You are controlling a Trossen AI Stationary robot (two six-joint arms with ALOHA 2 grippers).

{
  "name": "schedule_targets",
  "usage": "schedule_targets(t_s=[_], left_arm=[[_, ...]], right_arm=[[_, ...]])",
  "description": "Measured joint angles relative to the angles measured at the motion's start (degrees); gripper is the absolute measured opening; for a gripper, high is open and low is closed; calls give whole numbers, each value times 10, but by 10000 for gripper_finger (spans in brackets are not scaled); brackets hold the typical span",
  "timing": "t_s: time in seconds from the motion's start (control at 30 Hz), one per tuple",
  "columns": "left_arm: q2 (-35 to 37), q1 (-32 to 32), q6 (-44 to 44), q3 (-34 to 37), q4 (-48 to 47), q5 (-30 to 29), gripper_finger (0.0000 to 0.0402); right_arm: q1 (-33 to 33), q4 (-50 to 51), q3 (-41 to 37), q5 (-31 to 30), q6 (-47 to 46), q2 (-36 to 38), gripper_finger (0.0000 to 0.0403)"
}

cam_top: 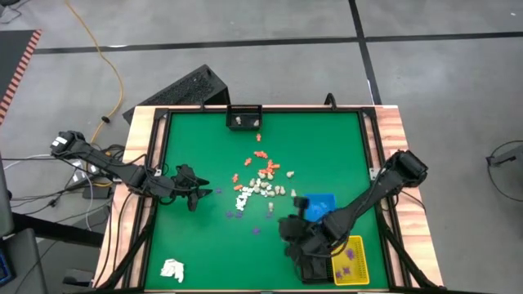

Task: Sort Halloween decoration
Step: Put the purple spider toy into the yellow bin

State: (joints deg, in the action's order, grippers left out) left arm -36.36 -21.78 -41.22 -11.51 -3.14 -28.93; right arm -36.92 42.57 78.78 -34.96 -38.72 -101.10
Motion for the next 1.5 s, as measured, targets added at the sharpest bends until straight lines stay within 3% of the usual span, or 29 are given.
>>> schedule_targets(t_s=[0.13,0.33,0.6,0.8,1.17,1.5], left_arm=[[0,0,-1,0,0,-2,189],[0,0,-12,0,0,-19,189],[0,0,-16,0,0,-25,189],[0,0,-17,0,0,-25,189],[0,0,-17,0,0,-24,189],[0,0,-17,0,0,-24,189]], right_arm=[[-32,78,0,148,-131,0,0],[-79,104,0,270,-226,15,0],[-140,190,0,321,-381,51,0],[-175,227,-9,323,-462,51,0],[-186,226,-10,321,-474,50,6],[-186,241,-10,319,-482,50,71]])
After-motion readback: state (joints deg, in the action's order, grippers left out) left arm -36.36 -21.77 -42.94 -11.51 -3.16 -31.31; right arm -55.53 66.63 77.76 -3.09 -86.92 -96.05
